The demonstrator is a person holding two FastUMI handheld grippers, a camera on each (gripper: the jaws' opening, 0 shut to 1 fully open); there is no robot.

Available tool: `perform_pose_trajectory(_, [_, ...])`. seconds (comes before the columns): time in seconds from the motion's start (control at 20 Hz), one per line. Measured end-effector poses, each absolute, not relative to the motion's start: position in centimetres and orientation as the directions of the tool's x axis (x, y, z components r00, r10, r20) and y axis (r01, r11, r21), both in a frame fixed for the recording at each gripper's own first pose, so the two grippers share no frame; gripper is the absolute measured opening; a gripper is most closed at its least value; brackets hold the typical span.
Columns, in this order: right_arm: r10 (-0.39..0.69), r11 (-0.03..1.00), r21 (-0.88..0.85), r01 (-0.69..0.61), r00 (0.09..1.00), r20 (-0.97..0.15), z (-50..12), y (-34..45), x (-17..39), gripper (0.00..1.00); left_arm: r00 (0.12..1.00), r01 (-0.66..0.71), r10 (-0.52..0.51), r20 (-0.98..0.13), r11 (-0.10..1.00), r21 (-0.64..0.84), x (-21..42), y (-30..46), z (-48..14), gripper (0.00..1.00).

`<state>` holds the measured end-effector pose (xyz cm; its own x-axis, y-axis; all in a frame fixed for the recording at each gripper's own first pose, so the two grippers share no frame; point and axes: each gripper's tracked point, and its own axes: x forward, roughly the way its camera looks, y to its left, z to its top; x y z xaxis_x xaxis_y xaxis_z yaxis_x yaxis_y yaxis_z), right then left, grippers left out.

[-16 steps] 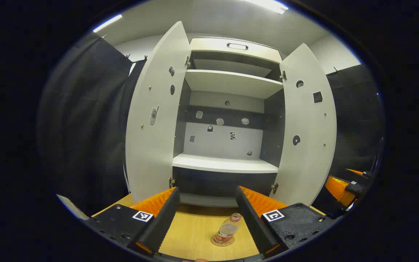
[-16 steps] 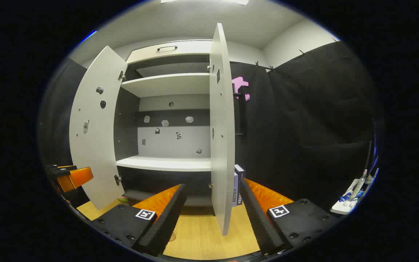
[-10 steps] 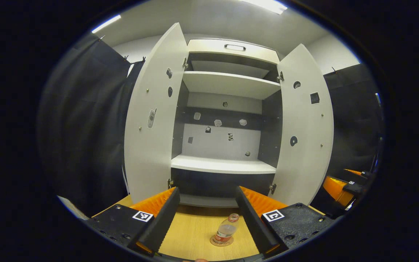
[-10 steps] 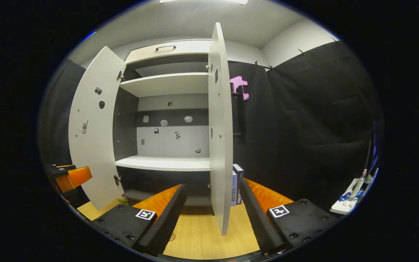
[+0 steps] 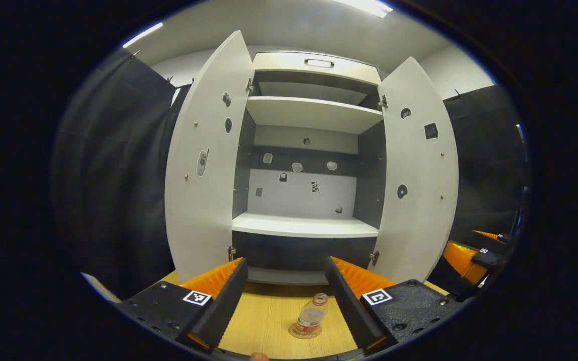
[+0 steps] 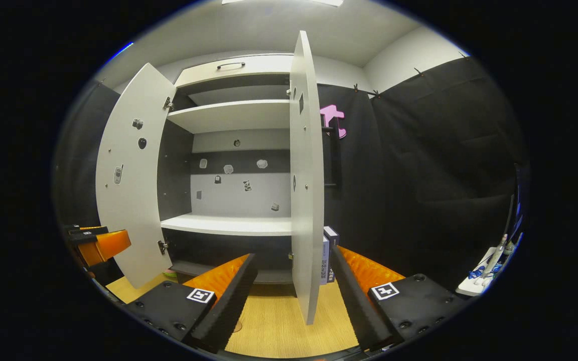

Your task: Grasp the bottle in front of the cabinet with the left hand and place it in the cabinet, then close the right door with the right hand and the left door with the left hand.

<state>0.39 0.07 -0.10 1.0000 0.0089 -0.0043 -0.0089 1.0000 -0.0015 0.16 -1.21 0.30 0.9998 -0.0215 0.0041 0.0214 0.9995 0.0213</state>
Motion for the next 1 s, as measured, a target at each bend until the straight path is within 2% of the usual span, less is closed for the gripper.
perform_pose_trajectory(0.4, [0.023,1.000,-0.003,-0.023,1.000,-0.012,-0.5,0.6,1.1,0.97,0.999,0.040,-0.040,-0.013,0.999,0.029,1.0,-2.3,-1.1,0.94])
perform_pose_trajectory(0.95, [0.004,1.000,-0.020,-0.005,1.000,-0.022,-1.2,-0.1,1.7,0.97,0.986,0.101,-0.097,-0.132,0.995,0.021,3.9,-4.5,-8.6,0.94])
perform_pose_trajectory(1.0, [0.000,1.000,-0.023,0.000,1.000,-0.024,-1.3,-0.3,1.7,0.98,0.984,0.111,-0.108,-0.144,0.994,0.012,4.3,-4.9,-9.4,0.97])
